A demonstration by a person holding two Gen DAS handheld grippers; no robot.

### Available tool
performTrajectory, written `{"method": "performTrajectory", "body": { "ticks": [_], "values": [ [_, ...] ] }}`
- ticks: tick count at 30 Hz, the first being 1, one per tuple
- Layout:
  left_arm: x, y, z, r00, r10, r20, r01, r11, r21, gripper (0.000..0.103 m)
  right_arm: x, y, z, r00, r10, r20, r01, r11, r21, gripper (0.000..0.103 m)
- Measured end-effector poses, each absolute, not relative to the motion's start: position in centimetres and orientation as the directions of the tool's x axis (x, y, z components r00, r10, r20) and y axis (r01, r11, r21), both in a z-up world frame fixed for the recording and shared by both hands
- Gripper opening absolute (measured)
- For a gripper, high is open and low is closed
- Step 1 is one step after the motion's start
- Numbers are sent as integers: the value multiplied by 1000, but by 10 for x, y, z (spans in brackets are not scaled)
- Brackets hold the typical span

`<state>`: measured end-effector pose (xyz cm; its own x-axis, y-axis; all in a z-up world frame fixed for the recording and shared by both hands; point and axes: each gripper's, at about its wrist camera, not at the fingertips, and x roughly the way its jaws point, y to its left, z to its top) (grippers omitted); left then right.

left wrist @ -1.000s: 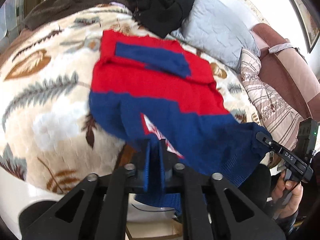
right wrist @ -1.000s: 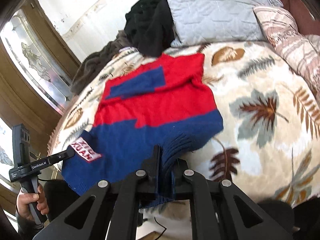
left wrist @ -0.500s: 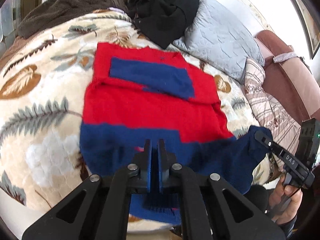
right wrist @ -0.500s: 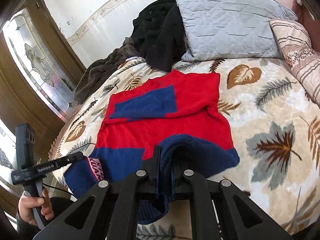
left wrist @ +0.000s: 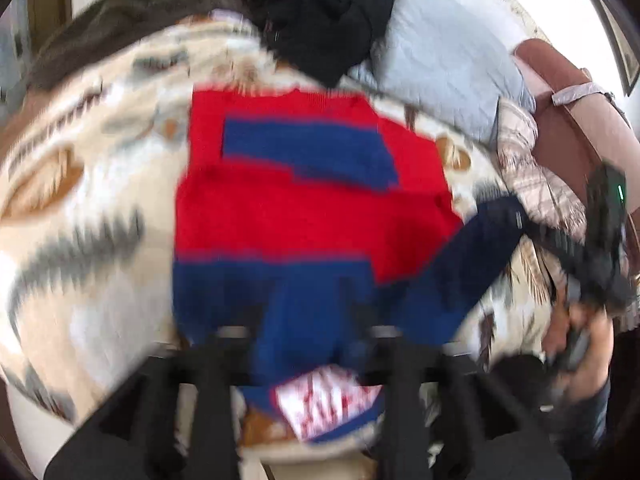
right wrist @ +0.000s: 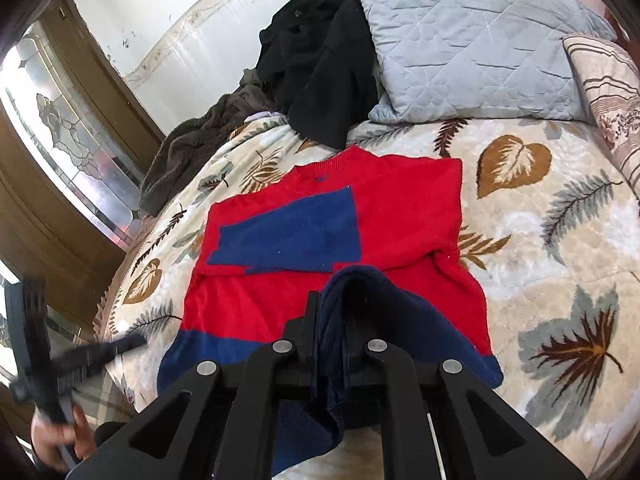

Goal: Fold small clothes
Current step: 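Lift the blue hem and fold it toward the collar with both grippers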

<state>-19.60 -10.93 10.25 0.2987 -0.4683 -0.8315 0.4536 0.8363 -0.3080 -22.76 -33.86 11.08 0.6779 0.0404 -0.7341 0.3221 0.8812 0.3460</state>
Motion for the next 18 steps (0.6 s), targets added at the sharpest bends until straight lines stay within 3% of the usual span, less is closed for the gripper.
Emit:
{"method": "performTrajectory", "body": {
  "ticks": [2,15,16,18],
  "values": [
    [-219,-97,88,283,-464,-840,434,843,-319,59,-227,-339,108,677,40,-735,319,883,343,7],
    [-274,-98,32,120,-523,-844,387,808,-445,57,-231,-339,102,683,56,-728,323,871,370,7],
    [-273,-103,31,126,-519,-845,396,807,-437,52,-232,-338,102,683,57,-728,322,871,371,7],
    [-268,-107,30,126,-532,-837,402,799,-447,3,-234,-338,103,686,56,-725,322,871,372,7]
  ]
}}
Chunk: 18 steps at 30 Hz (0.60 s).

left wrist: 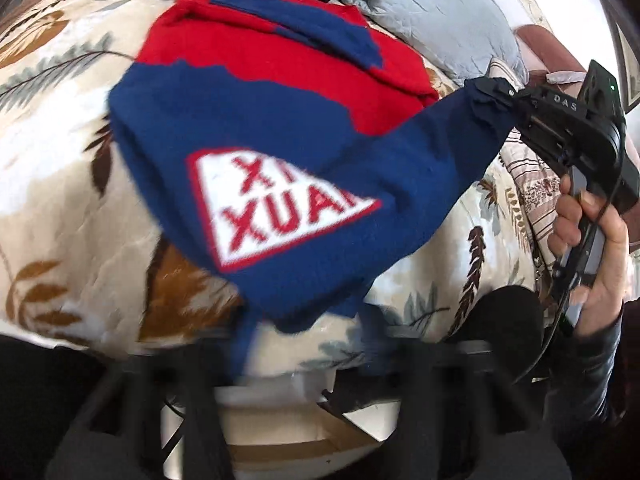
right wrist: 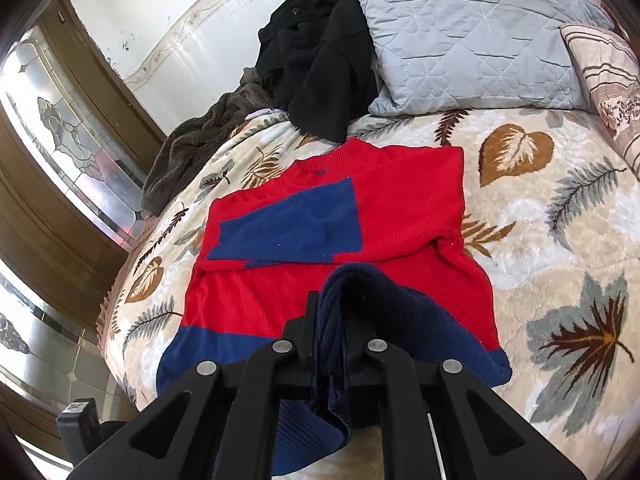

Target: Fold small clothes

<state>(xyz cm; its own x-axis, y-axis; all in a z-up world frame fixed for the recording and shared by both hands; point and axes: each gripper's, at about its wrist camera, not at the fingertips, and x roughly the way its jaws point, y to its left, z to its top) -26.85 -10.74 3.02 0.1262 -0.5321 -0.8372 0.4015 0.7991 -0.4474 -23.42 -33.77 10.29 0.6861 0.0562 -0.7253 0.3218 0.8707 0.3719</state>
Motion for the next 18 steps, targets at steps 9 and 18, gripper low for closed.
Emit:
{"method": "performTrajectory", "body": {
  "ticks": [9,18],
  "values": [
    [-228,-110,95,276,-587,-761,465,775,-429,2,-238,-344,115,698,54,-714,311,875,370,7],
    [-139,-138,140,383,-598,-704,465,783,-412,2,-209,-362,133,728,59,-683,291,876,386,7]
  ]
}}
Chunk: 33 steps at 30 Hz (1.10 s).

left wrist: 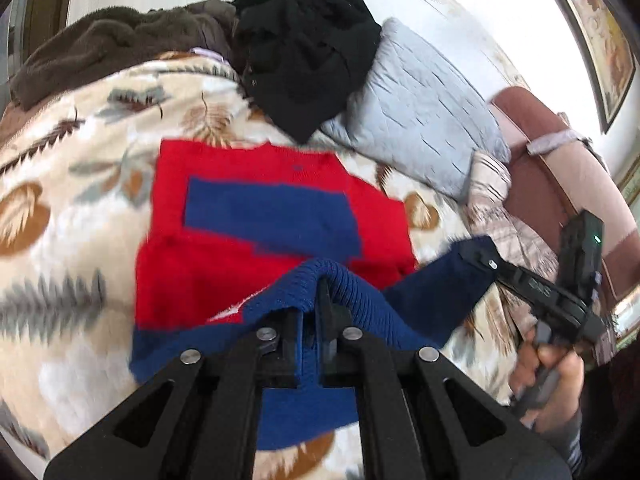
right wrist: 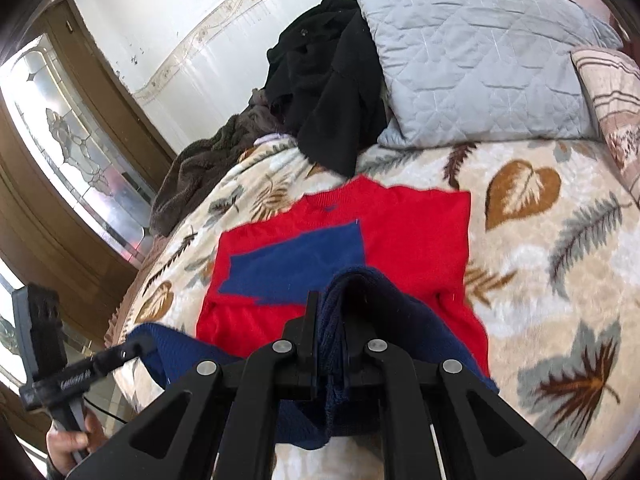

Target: Fold small clothes

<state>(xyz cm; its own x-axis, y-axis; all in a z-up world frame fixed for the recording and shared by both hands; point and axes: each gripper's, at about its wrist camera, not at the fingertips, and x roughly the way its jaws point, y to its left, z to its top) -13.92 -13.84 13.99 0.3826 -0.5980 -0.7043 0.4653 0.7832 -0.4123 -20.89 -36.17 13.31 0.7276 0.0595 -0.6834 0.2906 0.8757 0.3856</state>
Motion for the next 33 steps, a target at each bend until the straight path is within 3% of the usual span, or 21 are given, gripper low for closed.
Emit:
{"method": "performTrajectory", "body": {
  "ticks": [12,15,16,17,18,19,21,28,33],
  "values": [
    [2,-179,93,382,-510,-770,392,844,-365,3,-112,-425,111,698,94,-710,336,832,441,8],
    [29,-183,68,332,-491,-805,365,854,-371,3,-85,-443,86,675,109,-729,360,815,455,20],
    [37,-181,61,314,-493,-812,362,852,-377,3,-75,-450,74,659,98,-746,379,813,442,26],
    [42,-179,58,304,-495,-814,359,851,-383,7,-71,-456,65,647,91,-757,395,809,435,40],
    [46,-174,58,298,-504,-811,361,846,-393,9,-68,-461,56,636,84,-767,413,803,430,43],
    [47,-169,61,303,-506,-808,364,845,-392,12,-67,-465,51,632,79,-771,423,798,429,43],
    [43,-160,70,326,-488,-810,380,852,-361,27,-73,-472,44,642,82,-762,427,787,445,42],
    [12,-171,96,303,-509,-806,513,800,-312,30,-103,-464,69,719,52,-693,364,821,439,47],
    [2,-218,60,237,-373,-897,590,789,-172,30,-106,-467,78,695,-4,-719,369,860,353,52]
  ]
}}
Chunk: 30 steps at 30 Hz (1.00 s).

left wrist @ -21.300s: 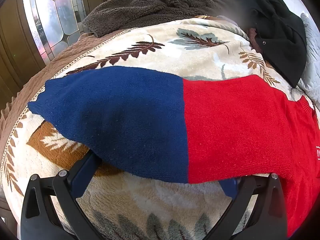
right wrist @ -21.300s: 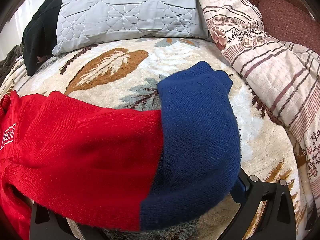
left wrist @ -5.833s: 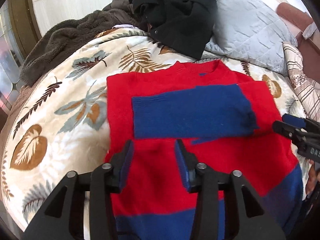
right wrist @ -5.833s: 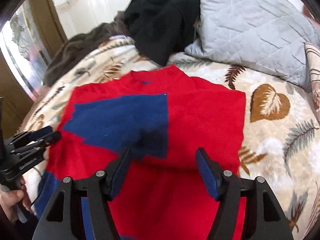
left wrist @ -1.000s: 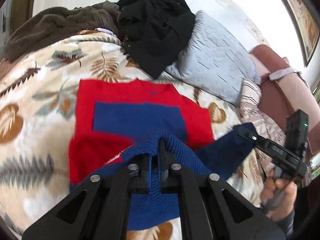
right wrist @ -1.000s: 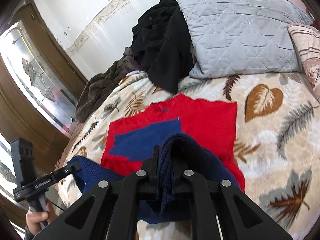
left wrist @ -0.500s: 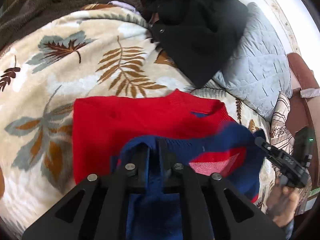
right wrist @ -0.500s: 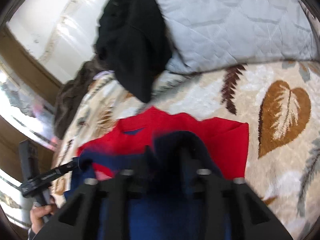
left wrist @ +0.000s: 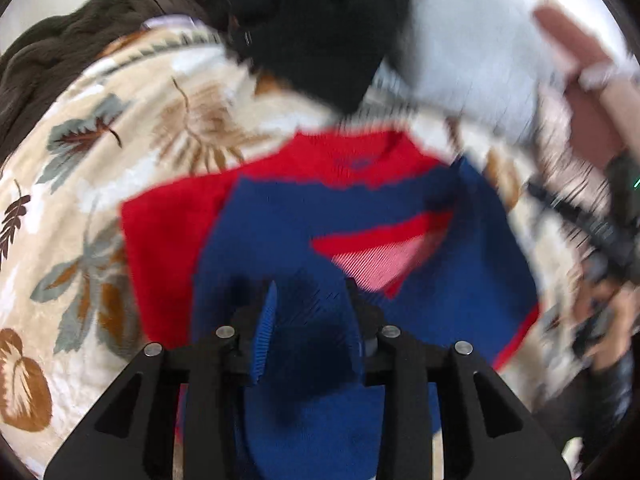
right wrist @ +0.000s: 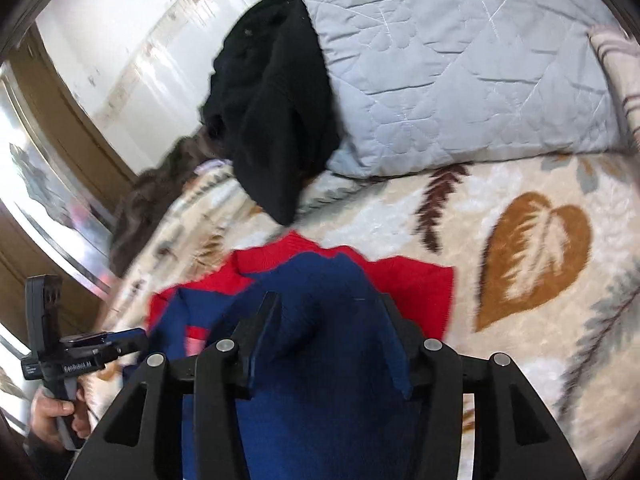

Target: Fold small clothes

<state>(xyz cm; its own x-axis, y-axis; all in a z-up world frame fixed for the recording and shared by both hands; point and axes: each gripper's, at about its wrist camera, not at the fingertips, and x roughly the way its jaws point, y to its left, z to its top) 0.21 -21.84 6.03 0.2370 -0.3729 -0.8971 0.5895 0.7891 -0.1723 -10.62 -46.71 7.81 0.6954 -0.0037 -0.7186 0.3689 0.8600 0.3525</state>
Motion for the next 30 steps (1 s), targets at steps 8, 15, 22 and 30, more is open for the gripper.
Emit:
{"method": "performTrajectory", "body": {
  "ticks": [8,15,22,30],
  "values": [
    [19,-223,31,253,-341,-905,527,833,-167,2,-82,-473,48,583,-33,-811,367,902,227,49],
    [38,-166,67,384,-442,-811,397,872,-287,2,-66,-457,45,558,-49,-828,332,928,168,9],
    [58,-125,78,495,-426,-757,298,902,-313,2,-85,-464,76,676,-124,-727,383,902,202,8],
    [64,-107,43,441,-484,-756,267,875,-405,8,-82,-486,25,585,-97,-805,439,872,215,25]
  ]
}}
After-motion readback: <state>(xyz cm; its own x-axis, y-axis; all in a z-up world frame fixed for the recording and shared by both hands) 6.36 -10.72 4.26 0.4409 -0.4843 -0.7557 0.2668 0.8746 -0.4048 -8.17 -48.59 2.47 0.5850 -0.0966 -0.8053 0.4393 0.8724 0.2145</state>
